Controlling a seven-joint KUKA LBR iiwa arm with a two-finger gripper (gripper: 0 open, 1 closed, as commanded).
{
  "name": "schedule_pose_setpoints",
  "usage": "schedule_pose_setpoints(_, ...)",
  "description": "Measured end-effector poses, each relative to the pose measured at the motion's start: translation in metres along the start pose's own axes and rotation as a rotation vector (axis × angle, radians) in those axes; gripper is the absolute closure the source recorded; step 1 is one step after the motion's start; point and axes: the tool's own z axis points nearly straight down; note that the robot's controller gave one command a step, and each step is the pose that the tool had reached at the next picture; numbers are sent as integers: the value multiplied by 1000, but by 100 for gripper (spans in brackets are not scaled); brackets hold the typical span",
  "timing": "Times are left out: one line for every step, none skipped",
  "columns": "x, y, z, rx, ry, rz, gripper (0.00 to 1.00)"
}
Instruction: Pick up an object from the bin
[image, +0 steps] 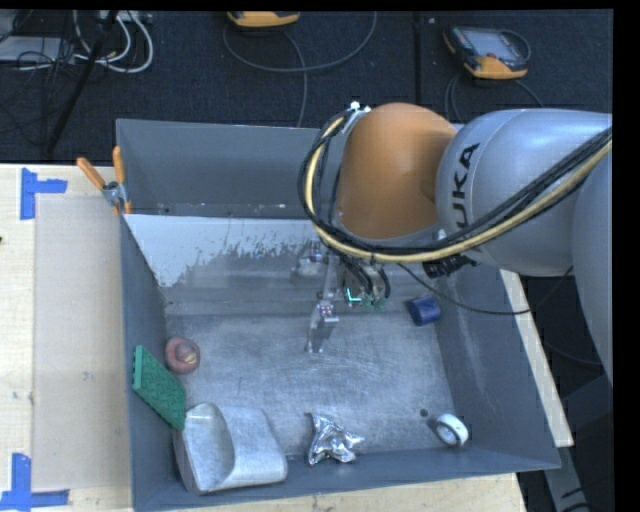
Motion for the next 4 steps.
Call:
schedule_pose_setpoints(129, -58, 87, 1, 0, -188, 0)
schedule_pose_setpoints(118, -55, 118, 0, -26, -220, 0)
schedule_pose_setpoints(122, -55, 119, 0, -9, -219, 100)
schedule_pose_setpoints(126, -93, -18, 2, -15, -218, 100)
